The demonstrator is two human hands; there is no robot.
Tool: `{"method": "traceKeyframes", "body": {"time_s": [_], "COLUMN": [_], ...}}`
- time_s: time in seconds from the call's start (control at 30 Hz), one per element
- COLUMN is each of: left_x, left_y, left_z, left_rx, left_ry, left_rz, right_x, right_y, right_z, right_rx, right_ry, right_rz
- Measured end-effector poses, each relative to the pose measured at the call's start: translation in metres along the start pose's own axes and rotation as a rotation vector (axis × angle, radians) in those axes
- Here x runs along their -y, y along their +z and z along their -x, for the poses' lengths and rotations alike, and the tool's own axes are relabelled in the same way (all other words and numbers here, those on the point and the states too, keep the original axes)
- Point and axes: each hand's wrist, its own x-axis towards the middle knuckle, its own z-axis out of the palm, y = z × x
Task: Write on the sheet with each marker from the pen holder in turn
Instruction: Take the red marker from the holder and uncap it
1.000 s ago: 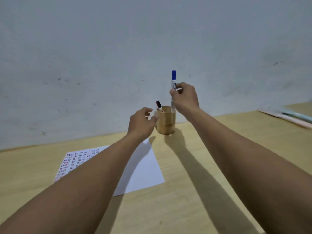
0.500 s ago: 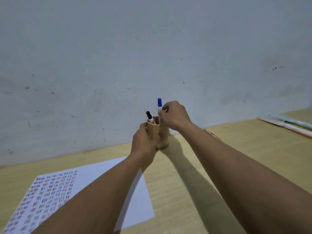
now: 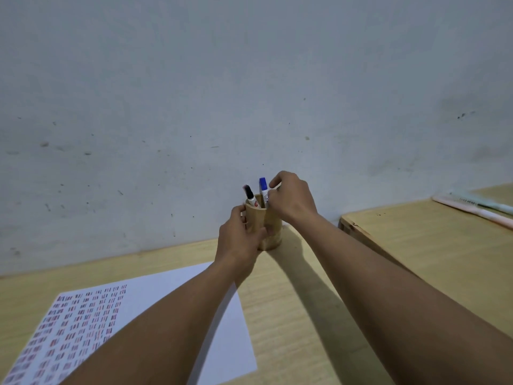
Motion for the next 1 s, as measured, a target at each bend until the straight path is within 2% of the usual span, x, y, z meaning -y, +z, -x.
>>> {"method": "traceKeyframes", "body": {"time_s": [0.6,1.0], "left_x": [0.008,0.007], "left_y": [-0.002,-0.001], "left_z": [-0.006,-0.006], "left_rx": [0.027,0.035], "left_ry": [0.032,0.036], "left_rz": [0.029,0.04], "right_x": [0.008,0.002], "right_y": [-0.005,-0.006], "right_z": [-0.027,-0.031], "right_rx": [0.404,0.406], "right_ry": [-0.128,-0.185], "right_rz": [0.1,0.028]}}
